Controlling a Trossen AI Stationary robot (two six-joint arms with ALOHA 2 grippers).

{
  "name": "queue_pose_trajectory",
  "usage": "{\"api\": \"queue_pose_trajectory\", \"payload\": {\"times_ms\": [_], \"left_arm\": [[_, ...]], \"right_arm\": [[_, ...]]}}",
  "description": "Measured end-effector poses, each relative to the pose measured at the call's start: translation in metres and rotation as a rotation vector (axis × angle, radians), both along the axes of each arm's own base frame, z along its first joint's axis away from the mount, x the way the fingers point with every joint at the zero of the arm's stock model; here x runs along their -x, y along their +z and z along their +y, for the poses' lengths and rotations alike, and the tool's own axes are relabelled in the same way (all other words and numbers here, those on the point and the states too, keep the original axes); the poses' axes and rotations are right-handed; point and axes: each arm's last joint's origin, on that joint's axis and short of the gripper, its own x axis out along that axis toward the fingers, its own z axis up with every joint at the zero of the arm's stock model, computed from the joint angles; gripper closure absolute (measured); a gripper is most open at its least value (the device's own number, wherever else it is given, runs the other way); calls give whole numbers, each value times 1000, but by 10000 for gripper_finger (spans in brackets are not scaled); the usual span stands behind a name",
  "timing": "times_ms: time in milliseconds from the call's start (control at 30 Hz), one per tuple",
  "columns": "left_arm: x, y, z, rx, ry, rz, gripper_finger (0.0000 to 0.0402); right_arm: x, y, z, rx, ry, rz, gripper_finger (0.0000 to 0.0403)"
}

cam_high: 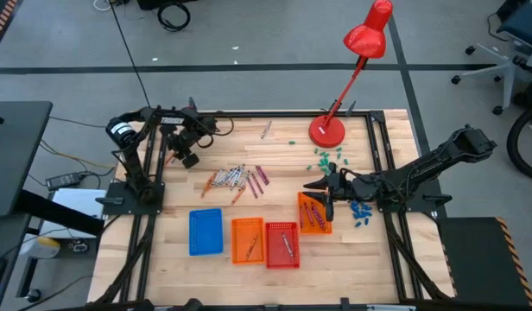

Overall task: Sort crayons
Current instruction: Put the black crayon into the blue bin

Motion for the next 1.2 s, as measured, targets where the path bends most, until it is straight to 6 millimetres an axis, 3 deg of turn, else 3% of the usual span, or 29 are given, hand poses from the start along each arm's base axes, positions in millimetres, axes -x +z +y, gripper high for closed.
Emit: {"api": "queue_pose_trajectory", "payload": {"times_ms": [800,1200], "left_arm": [[3,-3,8,79,50,-150,259],[1,7,-5,146,17,-127,259]], "right_arm": [[0,0,2,1,12,1,293],[0,0,2,8,8,1,293]]}}
